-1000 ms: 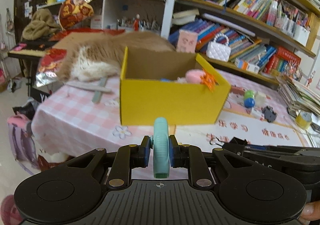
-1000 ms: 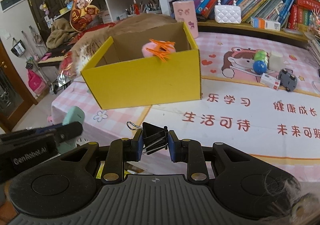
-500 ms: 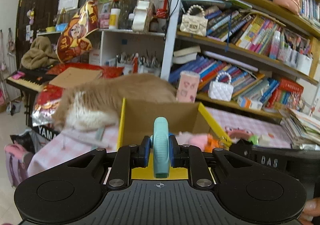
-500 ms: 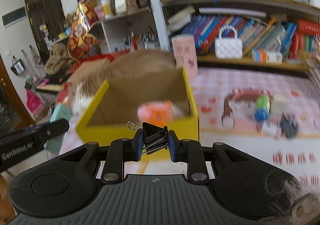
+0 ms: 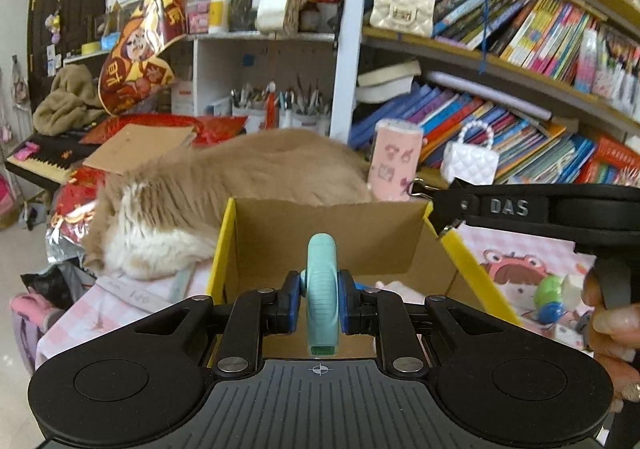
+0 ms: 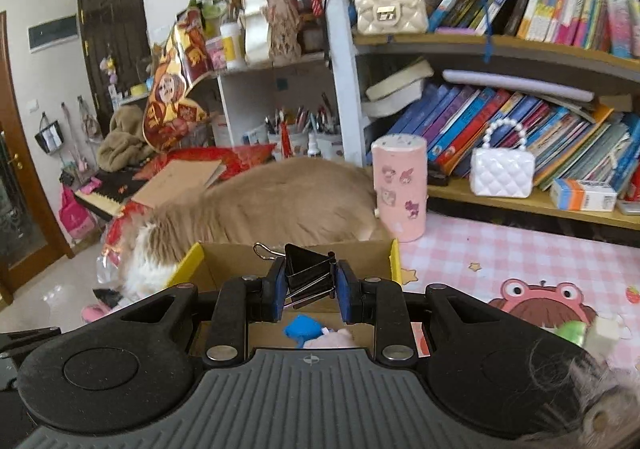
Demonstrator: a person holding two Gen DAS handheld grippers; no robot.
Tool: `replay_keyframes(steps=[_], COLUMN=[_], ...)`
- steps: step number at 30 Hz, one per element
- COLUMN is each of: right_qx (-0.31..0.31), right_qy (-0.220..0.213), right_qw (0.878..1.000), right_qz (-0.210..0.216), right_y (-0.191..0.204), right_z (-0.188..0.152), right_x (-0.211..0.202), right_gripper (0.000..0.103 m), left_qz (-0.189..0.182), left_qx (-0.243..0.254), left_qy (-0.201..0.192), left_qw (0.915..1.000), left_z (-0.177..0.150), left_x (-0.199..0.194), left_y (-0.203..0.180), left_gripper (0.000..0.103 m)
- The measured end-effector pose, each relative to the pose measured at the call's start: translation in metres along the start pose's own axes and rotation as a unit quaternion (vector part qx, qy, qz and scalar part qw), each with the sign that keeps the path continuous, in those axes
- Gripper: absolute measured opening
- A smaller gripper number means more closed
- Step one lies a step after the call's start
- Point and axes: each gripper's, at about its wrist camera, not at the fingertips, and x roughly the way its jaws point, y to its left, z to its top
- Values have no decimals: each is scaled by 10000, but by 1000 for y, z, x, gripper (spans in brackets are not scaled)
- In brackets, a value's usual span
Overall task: Organize objects
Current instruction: 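Carry the mint-green roller and black binder clip over the yellow box with both grippers, then open both grippers to drop the roller and binder clip into the box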
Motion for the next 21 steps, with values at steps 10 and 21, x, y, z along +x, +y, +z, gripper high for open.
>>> replay_keyframes(steps=[10, 21], right_qx=[-543, -963], right_qy=[835, 1581], right_qw=[9945, 9811], right_qz=[311, 565], right_y=[5, 10], right_z=[-11, -16], right_x=[70, 104], right_gripper=[23, 23], left_qz=[271, 318], left_qx=[232, 225], left_qy=[611, 915], left_qw=[9975, 9950], left_z=[-5, -8], left_x=[46, 67], left_y=[-6, -8], left_gripper=[18, 18])
